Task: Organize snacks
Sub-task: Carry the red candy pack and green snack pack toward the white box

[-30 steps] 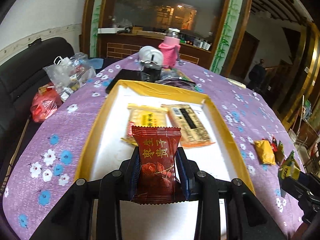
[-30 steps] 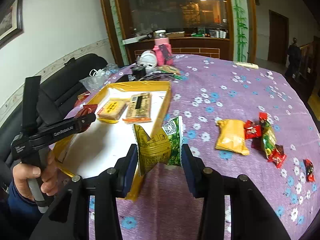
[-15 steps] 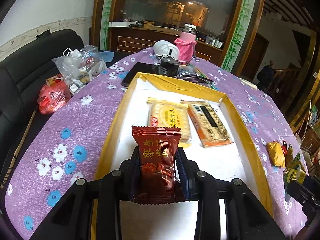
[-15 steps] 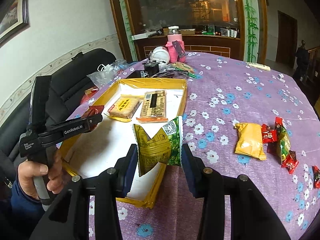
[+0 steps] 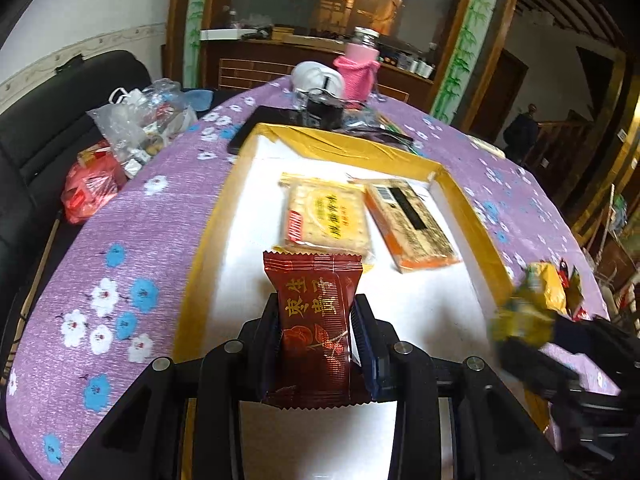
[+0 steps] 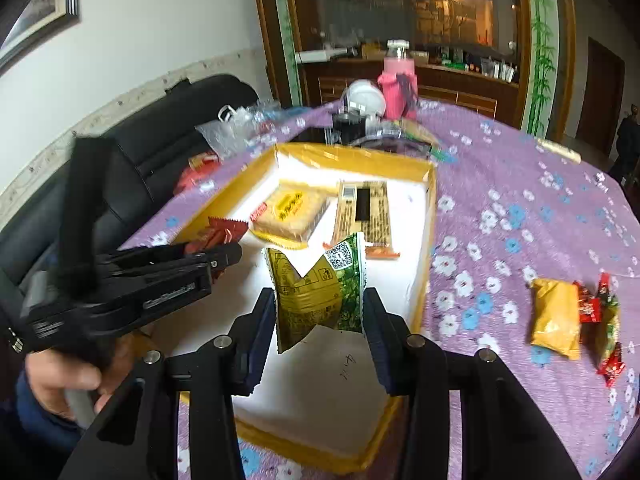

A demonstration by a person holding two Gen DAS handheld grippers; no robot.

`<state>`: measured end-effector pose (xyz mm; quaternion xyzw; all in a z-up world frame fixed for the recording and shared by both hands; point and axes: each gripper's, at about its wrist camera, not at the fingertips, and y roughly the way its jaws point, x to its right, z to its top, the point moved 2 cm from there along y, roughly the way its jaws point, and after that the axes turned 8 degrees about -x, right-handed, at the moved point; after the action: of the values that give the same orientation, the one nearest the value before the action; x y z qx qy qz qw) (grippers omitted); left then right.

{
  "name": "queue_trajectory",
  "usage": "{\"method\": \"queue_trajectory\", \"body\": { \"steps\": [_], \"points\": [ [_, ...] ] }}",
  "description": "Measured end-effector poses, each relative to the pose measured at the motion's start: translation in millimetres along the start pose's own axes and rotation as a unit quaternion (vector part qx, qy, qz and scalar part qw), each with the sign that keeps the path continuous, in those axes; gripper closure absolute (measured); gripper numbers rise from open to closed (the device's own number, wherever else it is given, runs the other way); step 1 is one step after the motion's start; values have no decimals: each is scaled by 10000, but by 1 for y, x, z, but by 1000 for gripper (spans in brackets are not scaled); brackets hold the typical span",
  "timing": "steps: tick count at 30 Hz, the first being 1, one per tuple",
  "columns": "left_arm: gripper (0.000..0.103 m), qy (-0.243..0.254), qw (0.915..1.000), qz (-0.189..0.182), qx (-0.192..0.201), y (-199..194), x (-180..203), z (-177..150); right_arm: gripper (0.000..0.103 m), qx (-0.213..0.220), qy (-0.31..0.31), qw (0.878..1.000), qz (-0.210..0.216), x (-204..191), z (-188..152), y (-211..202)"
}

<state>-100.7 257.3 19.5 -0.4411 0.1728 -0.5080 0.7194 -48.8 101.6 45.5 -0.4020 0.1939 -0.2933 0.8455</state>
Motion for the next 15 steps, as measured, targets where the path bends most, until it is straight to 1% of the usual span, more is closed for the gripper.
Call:
{"method": "queue_trajectory", "body": {
  "steps": [2, 8, 15],
  "points": [
    [67, 36, 9999, 55, -87, 4, 1, -1, 61, -93, 4, 9999, -70, 1, -1, 12],
    [67, 83, 9999, 79, -83, 4, 2, -1, 61, -271, 69, 9996, -48, 3, -7, 31],
    [67, 118, 9998, 117, -63, 5, 3, 0, 61, -321, 41, 9994, -77, 0, -12, 38]
  ]
}}
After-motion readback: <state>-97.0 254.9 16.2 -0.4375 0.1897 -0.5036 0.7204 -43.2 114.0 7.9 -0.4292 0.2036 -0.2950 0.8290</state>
